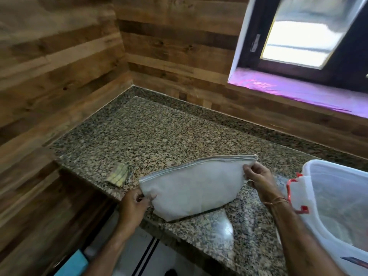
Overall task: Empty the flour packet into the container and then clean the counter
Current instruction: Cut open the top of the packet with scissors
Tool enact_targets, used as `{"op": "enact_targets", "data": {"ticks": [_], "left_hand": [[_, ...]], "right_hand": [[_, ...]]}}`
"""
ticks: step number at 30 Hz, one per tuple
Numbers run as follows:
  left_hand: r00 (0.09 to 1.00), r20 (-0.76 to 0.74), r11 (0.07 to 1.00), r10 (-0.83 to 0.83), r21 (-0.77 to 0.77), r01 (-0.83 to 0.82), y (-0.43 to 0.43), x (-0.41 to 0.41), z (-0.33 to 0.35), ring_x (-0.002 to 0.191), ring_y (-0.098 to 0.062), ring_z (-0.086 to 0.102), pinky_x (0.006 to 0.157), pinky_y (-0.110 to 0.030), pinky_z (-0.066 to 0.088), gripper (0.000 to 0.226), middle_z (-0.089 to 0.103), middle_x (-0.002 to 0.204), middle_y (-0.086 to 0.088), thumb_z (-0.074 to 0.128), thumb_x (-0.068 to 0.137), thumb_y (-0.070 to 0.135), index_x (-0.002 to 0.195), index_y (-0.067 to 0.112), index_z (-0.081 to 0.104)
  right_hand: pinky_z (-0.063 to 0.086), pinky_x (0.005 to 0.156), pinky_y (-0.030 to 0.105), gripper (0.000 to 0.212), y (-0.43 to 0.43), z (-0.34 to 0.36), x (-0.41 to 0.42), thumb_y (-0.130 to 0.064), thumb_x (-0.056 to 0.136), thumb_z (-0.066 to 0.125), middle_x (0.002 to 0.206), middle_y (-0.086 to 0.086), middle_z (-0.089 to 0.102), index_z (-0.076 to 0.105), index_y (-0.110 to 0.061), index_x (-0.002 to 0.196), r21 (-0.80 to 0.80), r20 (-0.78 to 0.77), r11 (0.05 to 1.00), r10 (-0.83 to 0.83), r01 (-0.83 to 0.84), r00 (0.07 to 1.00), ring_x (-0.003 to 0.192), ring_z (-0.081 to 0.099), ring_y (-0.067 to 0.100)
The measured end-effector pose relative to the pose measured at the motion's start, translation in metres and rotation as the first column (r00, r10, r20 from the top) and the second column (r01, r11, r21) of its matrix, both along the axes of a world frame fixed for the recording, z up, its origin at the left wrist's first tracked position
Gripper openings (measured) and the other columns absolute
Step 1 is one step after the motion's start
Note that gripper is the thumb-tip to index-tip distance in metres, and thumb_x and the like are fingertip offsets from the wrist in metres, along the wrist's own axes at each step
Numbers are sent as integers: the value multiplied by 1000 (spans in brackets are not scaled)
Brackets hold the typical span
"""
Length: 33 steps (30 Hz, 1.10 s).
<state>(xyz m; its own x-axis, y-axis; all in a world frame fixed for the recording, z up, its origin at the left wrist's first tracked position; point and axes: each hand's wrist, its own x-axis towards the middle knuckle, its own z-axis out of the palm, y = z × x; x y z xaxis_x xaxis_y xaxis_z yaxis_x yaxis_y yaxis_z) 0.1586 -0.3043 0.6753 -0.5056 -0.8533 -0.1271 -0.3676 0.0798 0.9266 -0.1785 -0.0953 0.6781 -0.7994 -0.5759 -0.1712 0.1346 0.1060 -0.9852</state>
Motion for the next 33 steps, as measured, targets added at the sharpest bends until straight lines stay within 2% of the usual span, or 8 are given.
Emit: {"op": "enact_targets", "data": {"ticks": [7, 11, 16, 19, 22, 28, 31, 33], "left_hand": [[981, 5, 980, 194, -53, -194, 9, -16, 0, 45, 0, 34, 46, -19, 26, 43, 42, 47, 14, 73, 92, 13, 57, 12, 49], [984, -38, 984, 175, -16, -176, 8, -12, -1, 72, -16, 56, 70, -31, 42, 36, 63, 77, -3, 71, 93, 33, 81, -1, 67], [988, -45, 986, 151, -69, -154, 16, -7, 16, 57, -12, 56, 58, -24, 40, 19, 63, 60, 6, 70, 96, 21, 81, 10, 71], [983, -132, 979, 127, 173, -103, 16, -5, 17, 48, -9, 52, 47, -19, 44, 20, 66, 62, 4, 65, 98, 21, 100, 2, 70], [954, -220, 911, 203, 398, -103, 17, -7, 24, 55, -11, 66, 47, -19, 54, 3, 78, 81, -10, 67, 96, 11, 95, 9, 68], [865, -324, 797, 384, 590, -133, 17, -4, 27, 67, -12, 77, 53, -18, 60, 14, 79, 87, -14, 54, 99, -2, 92, 7, 62], [844, -332, 706, 420, 704, -74, 14, -1, 32, 71, -21, 79, 53, -25, 62, 26, 75, 102, -25, 48, 106, 25, 102, 4, 61], [879, -267, 653, 395, 754, -64, 8, -3, 42, 68, -24, 78, 51, -28, 62, 37, 77, 96, -25, 47, 106, 41, 111, 8, 63]], "right_hand": [[38, 53, 26, 19, -1, -9, -7, -9, 97, 65, 67, 8, 53, 66, -6, 79, -29, -67, 997, -77, 76, 995, 58, 44, 14], [45, 63, 31, 18, 0, -12, -1, -12, 96, 68, 74, 9, 60, 68, -5, 80, -40, -63, 990, -134, 132, 989, 66, 51, 18], [54, 72, 37, 19, 12, -6, 2, -33, 98, 65, 87, 1, 72, 74, -17, 94, 145, -179, 978, -122, 149, 976, 75, 64, 16], [56, 54, 32, 31, 17, 2, 0, -37, 102, 58, 66, 4, 63, 69, -8, 102, 99, 127, 995, 12, -25, 992, 51, 58, 16], [65, 60, 34, 30, 16, 9, 0, -36, 98, 55, 78, 13, 77, 63, -8, 102, -107, 400, 991, 113, -76, 910, 60, 75, 19], [61, 51, 27, 29, 18, 2, -1, -36, 100, 47, 60, 5, 64, 55, -11, 90, -211, 526, 964, -26, 161, 850, 44, 63, 11], [66, 67, 44, 58, 16, 9, -4, -62, 93, 50, 82, 17, 67, 57, -6, 106, -147, 567, 985, 13, 85, 823, 57, 70, 24], [63, 74, 52, 55, 14, 19, -8, -55, 93, 63, 106, 20, 64, 55, -5, 114, -93, 584, 995, 36, 23, 811, 69, 73, 26]]}}
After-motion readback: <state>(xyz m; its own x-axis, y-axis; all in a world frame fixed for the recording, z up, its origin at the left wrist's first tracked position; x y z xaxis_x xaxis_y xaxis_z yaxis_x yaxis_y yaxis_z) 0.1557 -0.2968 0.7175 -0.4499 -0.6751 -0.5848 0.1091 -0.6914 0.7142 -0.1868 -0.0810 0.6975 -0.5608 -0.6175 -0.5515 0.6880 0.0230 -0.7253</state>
